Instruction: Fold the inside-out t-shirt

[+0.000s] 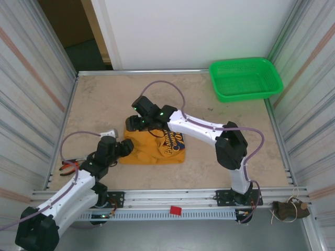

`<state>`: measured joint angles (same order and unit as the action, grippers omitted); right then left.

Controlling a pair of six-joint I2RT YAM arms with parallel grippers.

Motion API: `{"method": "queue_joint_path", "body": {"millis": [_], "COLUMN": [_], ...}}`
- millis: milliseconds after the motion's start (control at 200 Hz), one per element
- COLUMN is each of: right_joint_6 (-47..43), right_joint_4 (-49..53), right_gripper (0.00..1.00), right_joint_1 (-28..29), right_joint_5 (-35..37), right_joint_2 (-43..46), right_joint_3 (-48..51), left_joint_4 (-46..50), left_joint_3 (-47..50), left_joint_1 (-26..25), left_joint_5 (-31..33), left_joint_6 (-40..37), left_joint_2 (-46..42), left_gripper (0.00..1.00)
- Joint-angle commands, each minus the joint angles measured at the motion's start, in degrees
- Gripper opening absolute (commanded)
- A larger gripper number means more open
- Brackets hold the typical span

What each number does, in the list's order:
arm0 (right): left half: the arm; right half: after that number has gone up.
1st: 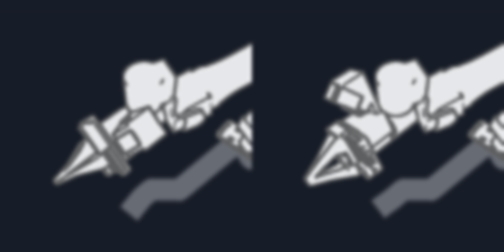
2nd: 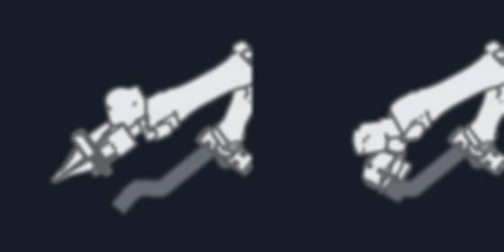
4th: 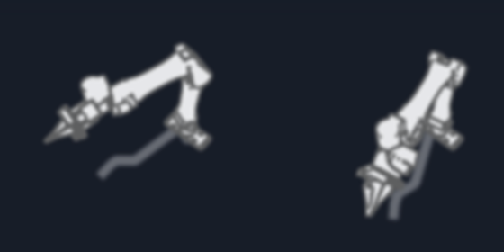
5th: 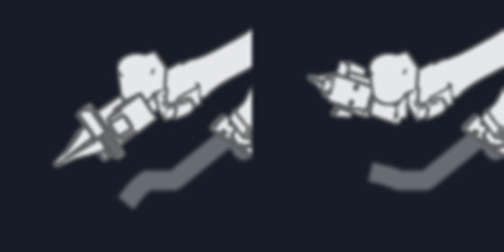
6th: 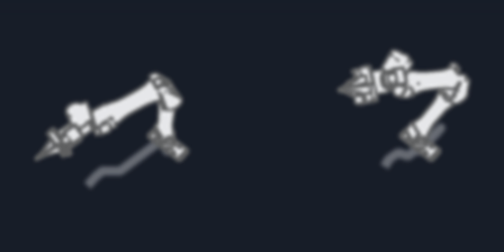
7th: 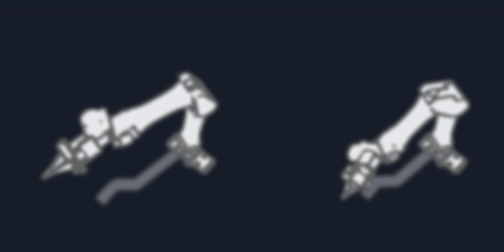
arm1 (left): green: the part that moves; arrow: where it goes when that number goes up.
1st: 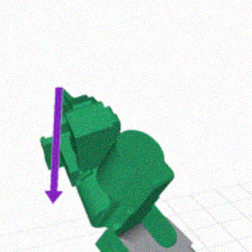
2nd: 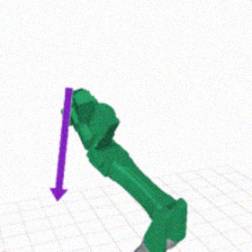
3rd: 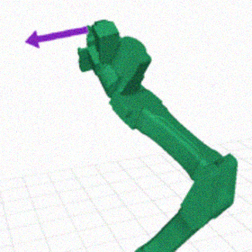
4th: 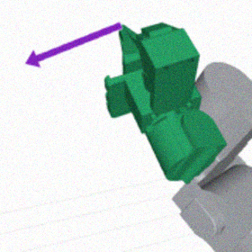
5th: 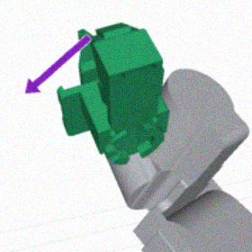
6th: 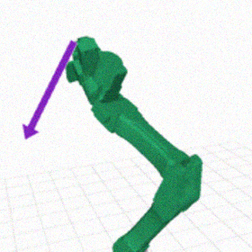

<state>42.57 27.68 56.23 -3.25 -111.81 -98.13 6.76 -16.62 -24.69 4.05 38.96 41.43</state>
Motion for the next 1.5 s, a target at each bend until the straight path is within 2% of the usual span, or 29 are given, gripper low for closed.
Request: {"method": "queue_joint_path", "body": {"millis": [0, 140, 276, 391, 611, 772, 952, 1007, 1052, 1117, 1157, 1258, 1493], "right_joint_6": [-2.96, -5.85, -6.31, -6.27, -5.67, -5.48, -6.86, -7.34, -7.58, -7.50, -7.26, -6.67, -5.56], "right_joint_4": [3.96, 8.55, 8.88, 6.33, 4.10, 3.08, 3.85, 4.21, 4.62, 5.35, 5.45, 5.37, 3.16], "right_gripper": [0.60, 0.60, 0.61, 0.62, 0.61, 0.60, 0.56, 0.48, 0.35, 0.09, 0.00, 0.00, 0.00], "right_joint_1": [-1.98, -2.05, -1.52, -0.06, 2.84, 4.69, 5.33, 5.38, 5.38, 5.34, 5.38, 5.37, 5.26], "right_joint_5": [0.93, 6.09, 7.23, 6.24, 6.65, 6.50, 8.93, 10.25, 11.08, 12.23, 12.54, 12.91, 11.78], "right_joint_2": [10.07, 19.78, 26.35, 27.83, 23.58, 20.91, 16.45, 15.20, 14.64, 14.93, 15.67, 18.27, 22.64], "right_joint_3": [4.94, 17.45, 28.28, 31.73, 31.63, 32.25, 30.18, 29.43, 28.93, 28.74, 29.15, 31.03, 35.66], "left_joint_4": [3.45, 5.84, 10.68, 11.18, 9.93, 8.18, 3.76, 2.46, 1.48, 0.32, -0.03, -0.11, -4.01], "left_joint_3": [-5.99, -11.52, -18.23, -22.22, -22.11, -18.64, -18.77, -19.39, -20.04, -21.04, -21.61, -23.06, -22.91], "left_joint_1": [0.25, 0.93, 1.44, 1.75, 0.24, -1.15, -0.16, 0.61, 1.29, 2.15, 2.69, 4.62, 11.93], "left_joint_5": [3.00, -3.78, -11.52, -16.85, -16.11, -14.80, -14.92, -14.66, -14.86, -15.17, -15.30, -16.08, -19.14], "left_joint_6": [-2.90, -3.23, -0.30, 3.24, 9.43, 10.61, 9.27, 8.48, 7.78, 6.74, 6.25, 5.79, 9.69], "left_joint_2": [-0.94, 3.19, 14.26, 22.86, 25.57, 24.29, 29.15, 31.00, 32.23, 33.49, 33.84, 33.83, 31.95], "left_gripper": [0.58, 0.61, 0.61, 0.57, 0.58, 0.61, 0.61, 0.57, 0.53, 0.36, 0.23, 0.00, 0.00]}}
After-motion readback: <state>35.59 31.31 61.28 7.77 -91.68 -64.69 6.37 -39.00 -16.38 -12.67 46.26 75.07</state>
